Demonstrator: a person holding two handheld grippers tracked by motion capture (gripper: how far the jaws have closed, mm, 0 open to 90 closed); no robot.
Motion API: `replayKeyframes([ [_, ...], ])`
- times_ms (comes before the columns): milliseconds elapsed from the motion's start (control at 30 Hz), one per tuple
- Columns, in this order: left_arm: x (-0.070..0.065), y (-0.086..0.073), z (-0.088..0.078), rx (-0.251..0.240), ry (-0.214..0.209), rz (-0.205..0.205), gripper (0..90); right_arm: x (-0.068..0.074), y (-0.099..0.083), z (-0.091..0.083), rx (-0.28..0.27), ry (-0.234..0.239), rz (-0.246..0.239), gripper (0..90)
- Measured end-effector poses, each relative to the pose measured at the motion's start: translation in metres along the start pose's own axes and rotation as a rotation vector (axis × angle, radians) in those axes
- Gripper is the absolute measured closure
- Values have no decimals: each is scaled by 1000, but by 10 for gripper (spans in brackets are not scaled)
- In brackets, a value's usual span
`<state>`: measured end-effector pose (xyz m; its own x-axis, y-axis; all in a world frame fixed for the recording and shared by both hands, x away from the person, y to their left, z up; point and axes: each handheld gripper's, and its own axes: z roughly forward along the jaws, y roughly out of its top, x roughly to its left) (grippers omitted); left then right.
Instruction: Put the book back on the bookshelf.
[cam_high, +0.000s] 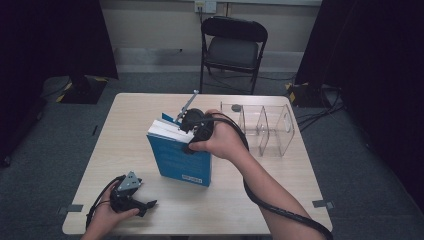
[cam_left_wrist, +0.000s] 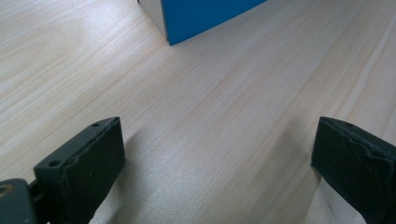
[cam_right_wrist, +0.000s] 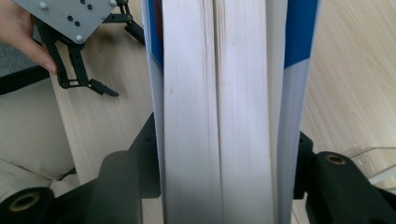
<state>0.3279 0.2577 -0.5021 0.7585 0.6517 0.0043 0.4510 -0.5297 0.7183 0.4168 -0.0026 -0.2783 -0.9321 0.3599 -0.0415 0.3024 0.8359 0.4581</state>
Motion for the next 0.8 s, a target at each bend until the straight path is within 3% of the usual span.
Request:
replayKeyframes([
  [133, 0, 0, 0, 0, 0, 0, 22, -2, -1, 5, 55, -3, -24, 461],
  [300, 0, 0, 0, -1, -2, -5, 22, -3, -4, 6, 43, 10, -30, 467],
  [567, 0, 0, 0, 0, -1, -4, 22, -4, -7, 12, 70, 35, -39, 485],
  [800, 0, 0, 0, 0, 0, 0, 22, -7, -10, 14, 67, 22, -40, 455],
])
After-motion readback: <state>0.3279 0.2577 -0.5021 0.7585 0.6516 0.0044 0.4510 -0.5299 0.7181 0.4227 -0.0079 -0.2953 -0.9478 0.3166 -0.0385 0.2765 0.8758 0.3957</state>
